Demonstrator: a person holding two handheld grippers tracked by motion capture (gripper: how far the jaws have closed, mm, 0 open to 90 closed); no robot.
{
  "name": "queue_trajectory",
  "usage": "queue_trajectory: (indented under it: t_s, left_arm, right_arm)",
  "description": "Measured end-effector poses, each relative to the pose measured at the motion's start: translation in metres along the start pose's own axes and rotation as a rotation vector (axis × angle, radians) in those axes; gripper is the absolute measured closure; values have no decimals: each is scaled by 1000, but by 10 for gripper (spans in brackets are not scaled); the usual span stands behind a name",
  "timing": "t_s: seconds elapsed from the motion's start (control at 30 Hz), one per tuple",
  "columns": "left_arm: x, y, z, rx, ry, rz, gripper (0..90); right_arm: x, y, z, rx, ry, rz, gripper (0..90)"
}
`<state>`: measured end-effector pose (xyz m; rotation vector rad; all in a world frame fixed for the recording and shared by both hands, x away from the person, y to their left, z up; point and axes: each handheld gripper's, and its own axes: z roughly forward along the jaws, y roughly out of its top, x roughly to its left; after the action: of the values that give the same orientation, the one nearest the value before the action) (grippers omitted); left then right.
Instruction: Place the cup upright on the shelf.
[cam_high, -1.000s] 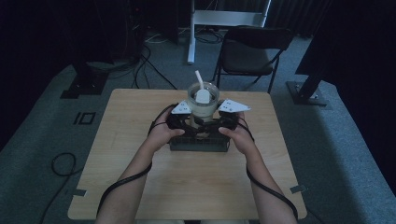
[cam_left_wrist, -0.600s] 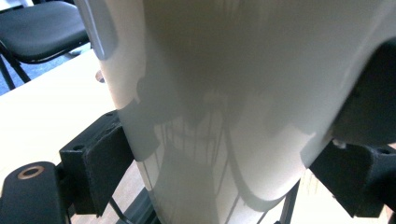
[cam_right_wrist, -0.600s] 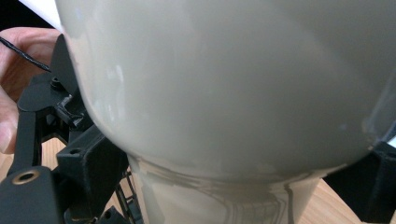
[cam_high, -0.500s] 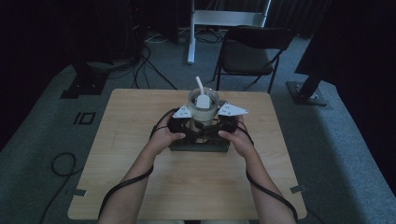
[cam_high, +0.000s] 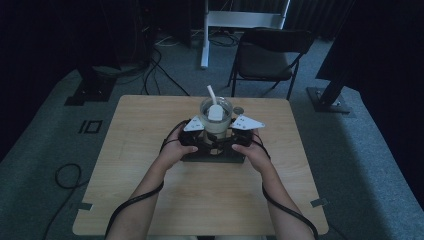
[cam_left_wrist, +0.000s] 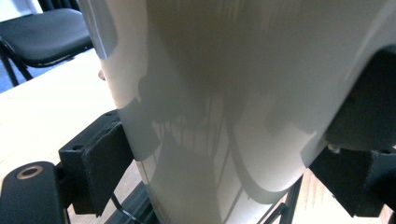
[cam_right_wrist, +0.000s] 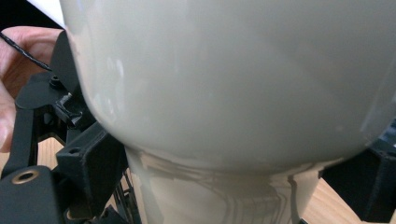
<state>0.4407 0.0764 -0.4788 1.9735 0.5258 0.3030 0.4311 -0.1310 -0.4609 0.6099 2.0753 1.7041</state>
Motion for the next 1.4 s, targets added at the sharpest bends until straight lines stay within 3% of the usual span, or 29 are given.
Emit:
queue_trajectory:
  t_s: [0.1, 0.3, 0.57, 0.63, 0.67, 0.7, 1.0, 1.07, 1.23, 1.27, 1.33, 1.4]
  left_arm:
    - [-1, -1, 0, -3, 5, -4, 113]
    - [-3, 2, 1, 10, 5, 4, 114]
    - [-5, 2, 2, 13, -5, -6, 113]
    - [-5, 2, 2, 13, -3, -11, 113]
    - [-3, 1, 1, 8, -4, -28, 114]
    - [-3, 1, 1, 8, -4, -28, 114]
    - [-10, 3, 2, 7, 38, -3, 113]
    - [-10, 1, 0, 2, 40, -5, 113]
    - [-13, 2, -2, -7, 66, 8, 112]
    - [-15, 3, -2, -20, 78, 8, 112]
    - [-15, 6, -5, -77, 76, -46, 96]
    - [-16, 7, -7, -88, 83, -43, 36]
  right_arm:
    - [0, -2, -1, -10, 0, -5, 84]
    - [1, 2, -5, 32, -9, 5, 84]
    - [3, -1, -11, 25, -33, 5, 85]
    - [4, -1, -14, 35, -37, -5, 87]
    - [4, -1, -19, 58, -42, -45, 91]
    - [4, -1, -19, 58, -42, -45, 91]
    - [-1, -7, -43, 32, -78, 28, 91]
    - [0, -6, -55, 4, -82, 78, 91]
    - [0, -7, -66, -10, -108, 97, 91]
    - [0, -7, -68, -13, -113, 99, 91]
    - [1, -12, -75, -13, -124, 115, 91]
    - [1, -15, -78, -5, -132, 120, 91]
